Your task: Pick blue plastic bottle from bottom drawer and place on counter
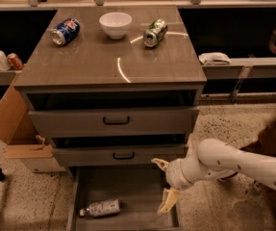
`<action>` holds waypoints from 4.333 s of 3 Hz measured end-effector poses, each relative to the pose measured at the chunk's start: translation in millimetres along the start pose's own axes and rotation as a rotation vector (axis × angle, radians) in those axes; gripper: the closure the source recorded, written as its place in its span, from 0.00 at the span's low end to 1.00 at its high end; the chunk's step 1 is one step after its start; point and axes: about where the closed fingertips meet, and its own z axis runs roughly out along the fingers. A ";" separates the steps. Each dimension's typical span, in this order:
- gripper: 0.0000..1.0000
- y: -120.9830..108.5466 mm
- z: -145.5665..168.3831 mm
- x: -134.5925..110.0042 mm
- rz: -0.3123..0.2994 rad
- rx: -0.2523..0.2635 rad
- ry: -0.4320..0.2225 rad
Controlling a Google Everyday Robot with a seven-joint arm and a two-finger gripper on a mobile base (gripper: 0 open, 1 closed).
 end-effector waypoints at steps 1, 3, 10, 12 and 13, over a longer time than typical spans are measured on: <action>0.00 -2.4 52.3 38.9 -0.012 -0.036 -0.005; 0.00 2.4 117.1 71.8 -0.001 -0.051 0.007; 0.00 -43.7 351.8 67.2 -0.111 -0.070 -0.055; 0.00 -47.6 414.2 60.9 -0.201 -0.084 -0.032; 0.00 -46.2 432.3 64.6 -0.225 -0.087 -0.003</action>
Offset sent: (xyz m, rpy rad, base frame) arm 0.0123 0.0446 -0.2112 -0.0527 0.0186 0.0113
